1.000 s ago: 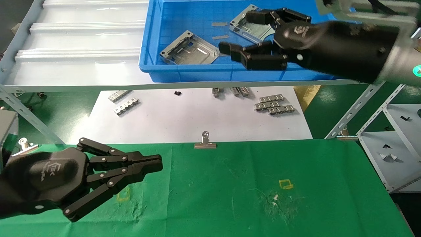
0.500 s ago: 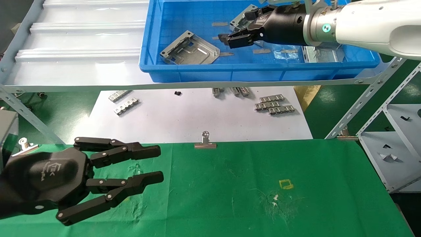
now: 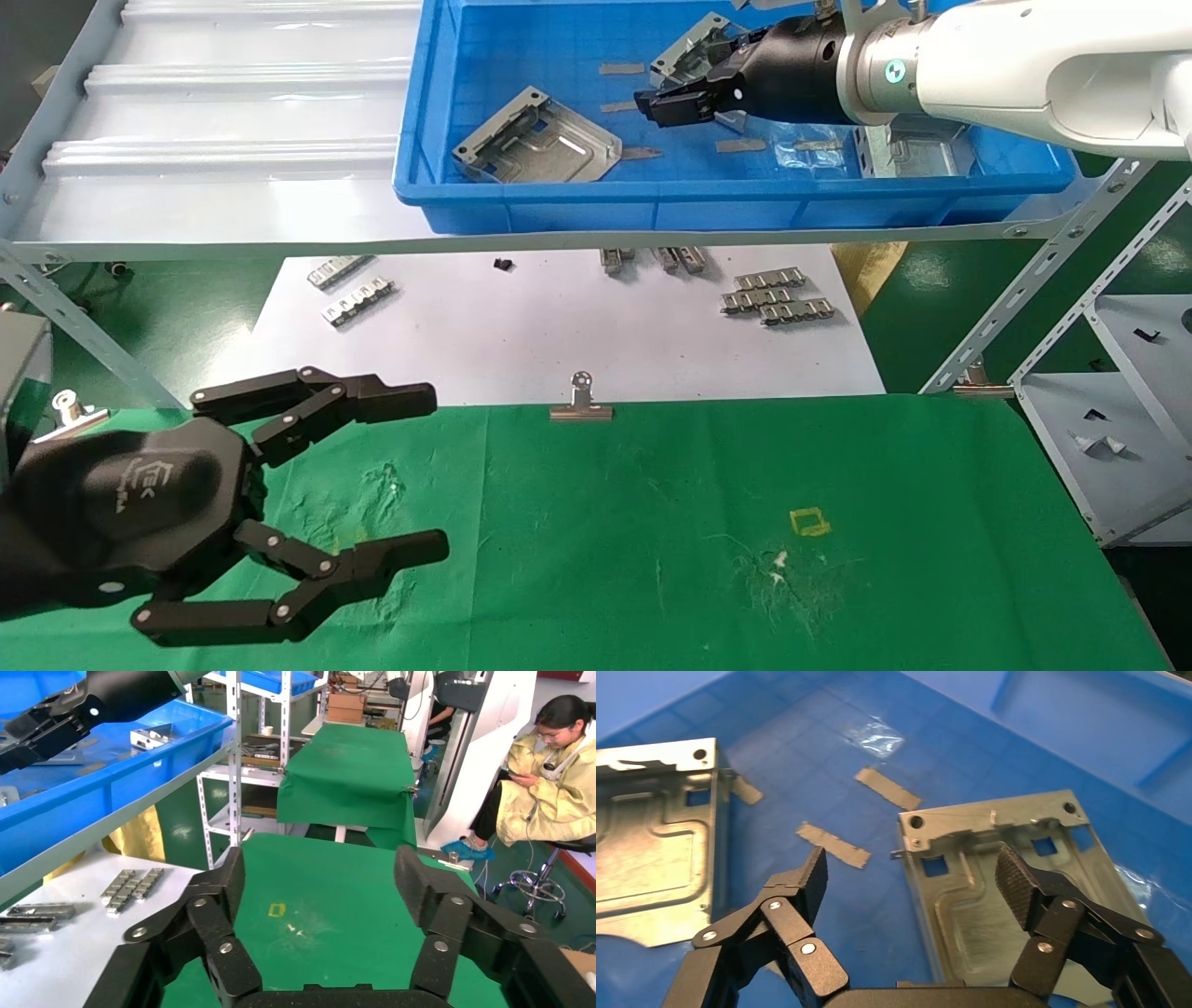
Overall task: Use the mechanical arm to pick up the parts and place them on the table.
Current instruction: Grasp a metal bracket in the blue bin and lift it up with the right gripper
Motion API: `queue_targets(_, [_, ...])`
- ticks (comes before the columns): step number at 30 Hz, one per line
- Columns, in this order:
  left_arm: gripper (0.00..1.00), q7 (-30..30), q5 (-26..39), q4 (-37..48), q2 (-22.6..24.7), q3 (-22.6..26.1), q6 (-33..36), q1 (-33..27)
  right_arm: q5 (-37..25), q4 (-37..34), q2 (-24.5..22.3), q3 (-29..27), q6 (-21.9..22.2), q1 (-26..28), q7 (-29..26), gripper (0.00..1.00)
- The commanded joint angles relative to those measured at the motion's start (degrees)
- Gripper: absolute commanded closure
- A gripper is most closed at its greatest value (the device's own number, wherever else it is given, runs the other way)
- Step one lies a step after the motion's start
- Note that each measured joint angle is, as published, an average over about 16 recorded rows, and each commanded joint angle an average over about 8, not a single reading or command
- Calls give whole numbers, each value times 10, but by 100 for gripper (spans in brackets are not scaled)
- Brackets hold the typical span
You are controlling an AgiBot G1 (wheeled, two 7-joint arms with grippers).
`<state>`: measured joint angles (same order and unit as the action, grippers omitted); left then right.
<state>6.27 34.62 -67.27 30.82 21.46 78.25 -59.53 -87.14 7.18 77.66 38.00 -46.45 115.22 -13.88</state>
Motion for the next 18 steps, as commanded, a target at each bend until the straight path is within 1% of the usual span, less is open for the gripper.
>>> queue_targets(1, [0,0,0,0,0,0,0,0,-1,-3,2,3,7,0,-6,100])
queue_targets(10, [0,0,0,0,0,0,0,0,-3,7,2,21,23,-5,-30,100])
queue_targets(18, [0,0,0,0,0,0,0,0,5,15,2,31,42,-15,-34,100])
